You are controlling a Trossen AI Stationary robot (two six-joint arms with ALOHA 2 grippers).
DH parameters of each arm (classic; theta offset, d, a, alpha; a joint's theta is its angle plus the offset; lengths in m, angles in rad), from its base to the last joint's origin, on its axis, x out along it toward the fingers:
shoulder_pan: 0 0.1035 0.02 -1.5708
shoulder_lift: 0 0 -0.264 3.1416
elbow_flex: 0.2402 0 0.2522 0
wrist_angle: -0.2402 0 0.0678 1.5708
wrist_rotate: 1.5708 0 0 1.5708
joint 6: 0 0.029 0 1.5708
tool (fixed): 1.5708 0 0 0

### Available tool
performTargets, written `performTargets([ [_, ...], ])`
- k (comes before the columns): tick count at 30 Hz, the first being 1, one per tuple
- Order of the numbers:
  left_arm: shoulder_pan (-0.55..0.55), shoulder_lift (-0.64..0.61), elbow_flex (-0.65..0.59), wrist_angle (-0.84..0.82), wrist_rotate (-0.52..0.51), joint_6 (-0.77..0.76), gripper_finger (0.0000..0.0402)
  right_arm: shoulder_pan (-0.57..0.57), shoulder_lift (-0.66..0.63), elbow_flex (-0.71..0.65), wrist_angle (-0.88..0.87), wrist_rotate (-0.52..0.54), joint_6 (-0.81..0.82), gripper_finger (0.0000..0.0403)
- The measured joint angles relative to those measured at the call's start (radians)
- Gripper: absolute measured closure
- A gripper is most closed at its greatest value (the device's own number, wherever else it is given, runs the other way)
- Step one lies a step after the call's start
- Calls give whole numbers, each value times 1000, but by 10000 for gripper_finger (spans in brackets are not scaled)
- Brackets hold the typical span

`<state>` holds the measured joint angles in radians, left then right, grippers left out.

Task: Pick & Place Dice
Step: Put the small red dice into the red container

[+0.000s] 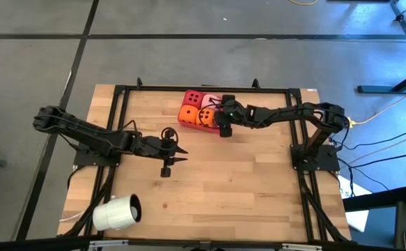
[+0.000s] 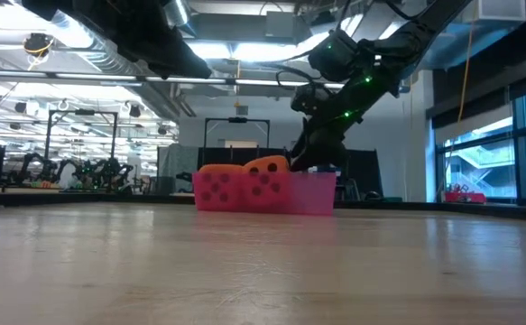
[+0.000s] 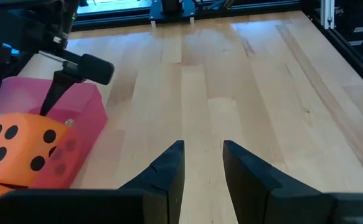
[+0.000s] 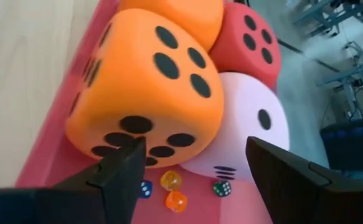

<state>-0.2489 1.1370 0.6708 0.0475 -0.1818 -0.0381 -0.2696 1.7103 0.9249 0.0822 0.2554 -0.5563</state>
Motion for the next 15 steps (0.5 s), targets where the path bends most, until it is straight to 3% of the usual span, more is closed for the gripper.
performTargets([
  [9, 0, 0, -1, -1, 0, -19, 295, 25, -6, 0, -144, 97, 58, 127],
  [15, 0, 0, -1, -10, 0, -58, 295, 64, -69, 13, -165, 108, 86, 142],
])
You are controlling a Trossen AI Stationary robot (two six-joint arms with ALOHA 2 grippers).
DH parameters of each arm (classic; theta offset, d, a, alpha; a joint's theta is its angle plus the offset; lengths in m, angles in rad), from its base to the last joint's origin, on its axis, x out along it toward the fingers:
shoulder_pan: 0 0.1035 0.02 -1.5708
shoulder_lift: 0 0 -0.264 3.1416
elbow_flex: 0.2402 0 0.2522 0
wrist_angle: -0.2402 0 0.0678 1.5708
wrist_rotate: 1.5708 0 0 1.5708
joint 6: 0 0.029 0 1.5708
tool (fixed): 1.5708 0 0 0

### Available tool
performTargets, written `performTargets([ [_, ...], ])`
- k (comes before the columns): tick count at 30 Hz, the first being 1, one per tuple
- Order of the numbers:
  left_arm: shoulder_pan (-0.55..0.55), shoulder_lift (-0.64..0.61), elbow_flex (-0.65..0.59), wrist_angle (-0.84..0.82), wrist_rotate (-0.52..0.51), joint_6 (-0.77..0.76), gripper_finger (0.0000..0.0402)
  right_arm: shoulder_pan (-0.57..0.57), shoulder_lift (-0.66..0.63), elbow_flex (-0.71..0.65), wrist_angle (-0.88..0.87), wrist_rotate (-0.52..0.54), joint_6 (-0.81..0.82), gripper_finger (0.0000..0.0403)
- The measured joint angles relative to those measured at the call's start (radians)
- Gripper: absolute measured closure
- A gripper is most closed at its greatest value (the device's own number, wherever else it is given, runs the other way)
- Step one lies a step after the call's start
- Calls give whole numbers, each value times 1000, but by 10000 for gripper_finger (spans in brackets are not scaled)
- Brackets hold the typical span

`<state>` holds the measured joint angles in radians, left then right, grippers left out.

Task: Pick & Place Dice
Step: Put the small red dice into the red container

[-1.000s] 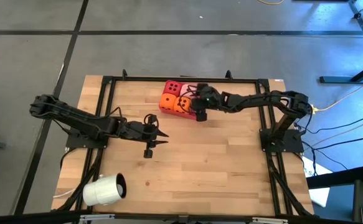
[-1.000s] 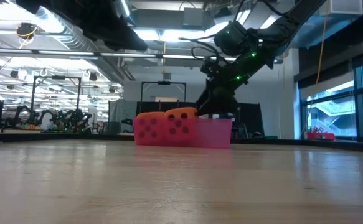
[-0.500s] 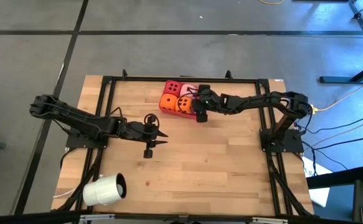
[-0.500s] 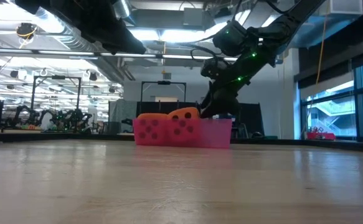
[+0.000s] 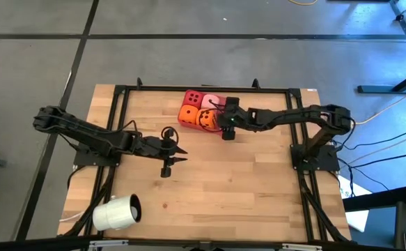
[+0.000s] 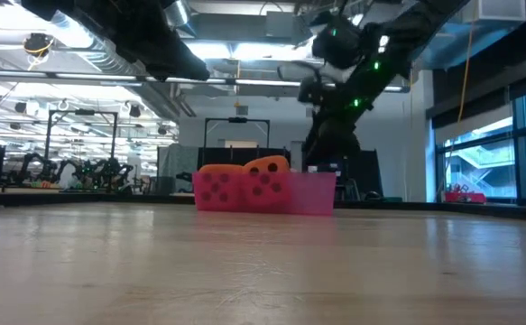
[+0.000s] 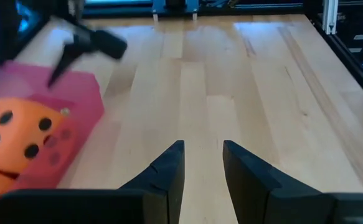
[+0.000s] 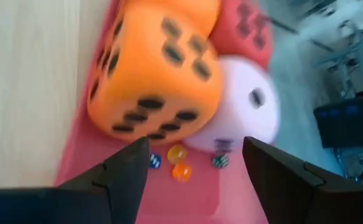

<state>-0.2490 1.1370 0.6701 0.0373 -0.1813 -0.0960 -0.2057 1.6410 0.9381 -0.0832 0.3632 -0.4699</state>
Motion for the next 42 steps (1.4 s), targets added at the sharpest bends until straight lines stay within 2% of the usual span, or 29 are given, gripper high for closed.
performTargets([
  [4, -30, 0, -1, -29, 0, -50, 295, 45, -64, 30, -3, 18, 69, 158],
  [10, -187, 43, -1, -32, 19, -103, 308, 141, -125, 39, -11, 1, 277, 168],
  [15, -302, 138, -1, -34, 18, -239, 321, 231, -119, 39, -14, -79, 379, 169],
  [18, -338, 206, -1, -25, 18, -288, 322, 292, -114, 38, -21, -88, 419, 169],
  [23, -356, 270, -1, 0, 20, -269, 310, 362, -115, 38, -17, -89, 436, 169],
  [30, -331, 274, 15, -61, 66, -214, 287, 394, -115, 38, -15, -86, 436, 170],
  [37, -312, 293, 198, -305, 78, -142, 286, 391, -115, 38, -15, -83, 436, 170],
  [42, -326, 408, 326, -442, 112, -132, 286, 391, -115, 38, -16, -83, 436, 170],
])
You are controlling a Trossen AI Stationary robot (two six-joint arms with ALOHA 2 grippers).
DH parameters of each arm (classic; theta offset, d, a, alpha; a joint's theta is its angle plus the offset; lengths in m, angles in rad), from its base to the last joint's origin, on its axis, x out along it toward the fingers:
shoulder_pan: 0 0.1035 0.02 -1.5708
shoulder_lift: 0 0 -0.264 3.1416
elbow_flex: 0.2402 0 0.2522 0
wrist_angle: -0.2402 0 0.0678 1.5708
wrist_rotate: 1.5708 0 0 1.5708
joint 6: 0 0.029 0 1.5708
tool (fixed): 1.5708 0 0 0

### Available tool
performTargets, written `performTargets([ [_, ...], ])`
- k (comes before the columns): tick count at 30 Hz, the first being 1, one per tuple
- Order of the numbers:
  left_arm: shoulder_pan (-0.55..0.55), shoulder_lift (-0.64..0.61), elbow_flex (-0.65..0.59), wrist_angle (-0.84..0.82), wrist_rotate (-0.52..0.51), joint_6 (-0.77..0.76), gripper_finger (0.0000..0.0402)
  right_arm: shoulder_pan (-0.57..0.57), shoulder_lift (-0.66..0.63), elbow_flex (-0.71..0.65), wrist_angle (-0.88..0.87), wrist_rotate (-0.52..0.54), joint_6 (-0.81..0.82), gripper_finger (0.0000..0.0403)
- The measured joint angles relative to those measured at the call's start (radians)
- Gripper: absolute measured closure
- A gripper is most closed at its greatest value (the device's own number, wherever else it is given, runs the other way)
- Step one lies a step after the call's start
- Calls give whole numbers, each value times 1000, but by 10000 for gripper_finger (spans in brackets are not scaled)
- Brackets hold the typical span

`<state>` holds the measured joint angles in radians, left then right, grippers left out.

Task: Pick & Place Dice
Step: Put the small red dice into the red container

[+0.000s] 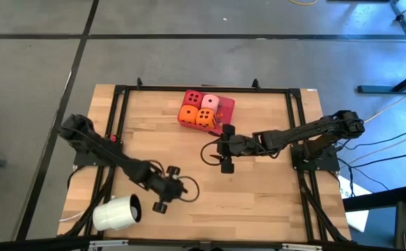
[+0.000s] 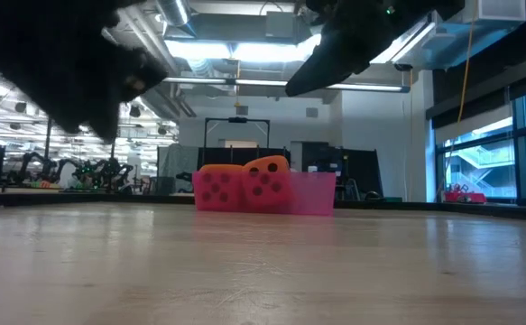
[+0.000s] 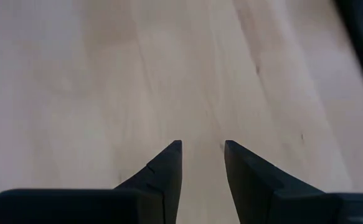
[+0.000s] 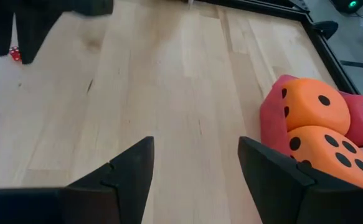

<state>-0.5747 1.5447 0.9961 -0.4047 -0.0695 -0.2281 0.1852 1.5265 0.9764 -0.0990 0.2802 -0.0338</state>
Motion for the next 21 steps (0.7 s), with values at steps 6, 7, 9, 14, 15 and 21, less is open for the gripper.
performTargets([
  [6, -20, 155, 97, -129, 46, -23, 286, 0, 0, 0, -5, -8, 24, 170],
  [7, -23, 176, 106, -148, 64, -26, 286, 0, 0, 0, -9, -8, 27, 170],
  [9, -28, 210, 122, -178, 105, -50, 286, 0, 0, 0, -23, -8, 30, 170],
  [14, -45, 243, 167, -234, 155, -90, 286, 0, 0, 0, -38, -8, 30, 170],
  [15, -48, 242, 173, -236, 153, -90, 286, 0, 0, 0, -38, -8, 31, 170],
  [21, -78, 222, 232, -253, 85, -96, 286, 0, 0, 0, -38, -8, 31, 170],
])
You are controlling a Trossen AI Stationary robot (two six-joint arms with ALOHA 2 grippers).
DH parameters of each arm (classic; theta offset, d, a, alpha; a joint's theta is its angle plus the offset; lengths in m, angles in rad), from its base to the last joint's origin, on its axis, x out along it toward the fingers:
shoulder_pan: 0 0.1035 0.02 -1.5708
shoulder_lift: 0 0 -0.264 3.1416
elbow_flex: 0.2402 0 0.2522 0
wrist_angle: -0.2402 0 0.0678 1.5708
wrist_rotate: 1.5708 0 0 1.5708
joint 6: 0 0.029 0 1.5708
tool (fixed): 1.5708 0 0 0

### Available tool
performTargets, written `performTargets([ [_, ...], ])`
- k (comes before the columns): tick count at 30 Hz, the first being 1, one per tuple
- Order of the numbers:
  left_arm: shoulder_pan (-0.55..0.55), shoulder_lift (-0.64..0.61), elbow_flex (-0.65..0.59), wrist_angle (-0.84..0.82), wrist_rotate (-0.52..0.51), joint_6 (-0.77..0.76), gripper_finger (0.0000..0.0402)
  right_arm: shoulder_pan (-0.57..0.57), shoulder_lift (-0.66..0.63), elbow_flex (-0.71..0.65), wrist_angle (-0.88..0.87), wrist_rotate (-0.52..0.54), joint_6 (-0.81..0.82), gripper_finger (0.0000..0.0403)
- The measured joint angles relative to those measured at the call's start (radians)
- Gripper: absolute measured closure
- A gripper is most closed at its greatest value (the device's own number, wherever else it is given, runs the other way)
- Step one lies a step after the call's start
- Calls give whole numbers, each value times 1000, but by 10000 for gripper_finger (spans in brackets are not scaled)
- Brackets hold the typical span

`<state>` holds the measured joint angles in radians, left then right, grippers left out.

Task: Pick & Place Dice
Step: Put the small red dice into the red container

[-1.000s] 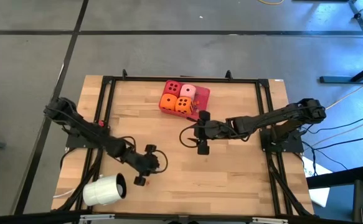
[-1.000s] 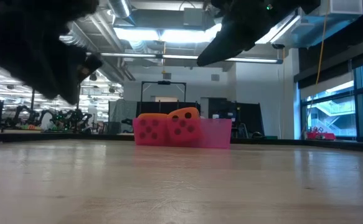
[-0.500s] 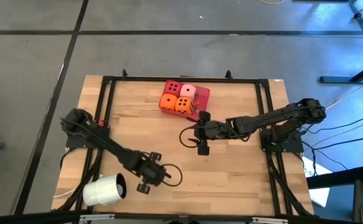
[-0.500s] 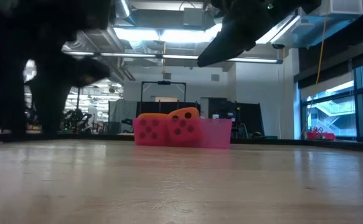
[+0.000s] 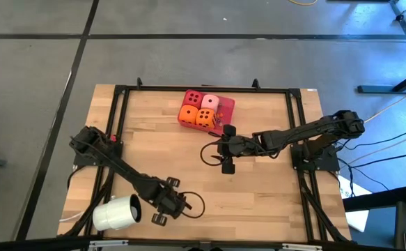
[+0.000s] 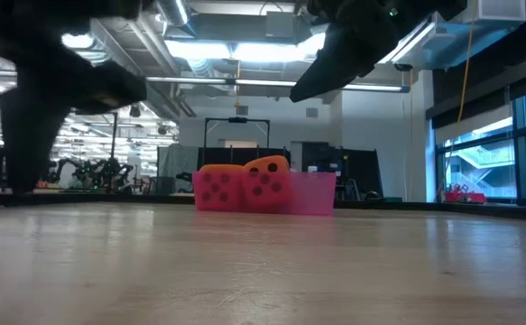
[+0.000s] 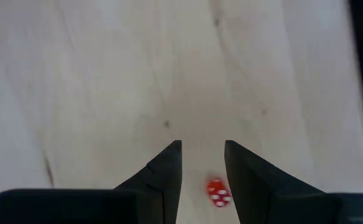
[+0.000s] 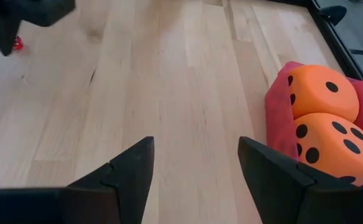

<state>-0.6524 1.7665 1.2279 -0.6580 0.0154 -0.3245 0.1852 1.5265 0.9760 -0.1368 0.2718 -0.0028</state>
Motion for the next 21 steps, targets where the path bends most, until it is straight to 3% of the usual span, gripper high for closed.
performTargets([
  [16, -54, 1, 6, -83, -15, -327, 286, 0, 0, 0, -10, 0, 25, 170],
  [21, -54, 18, 6, -85, -13, -349, 286, 0, 0, 0, -11, 0, 25, 170],
])
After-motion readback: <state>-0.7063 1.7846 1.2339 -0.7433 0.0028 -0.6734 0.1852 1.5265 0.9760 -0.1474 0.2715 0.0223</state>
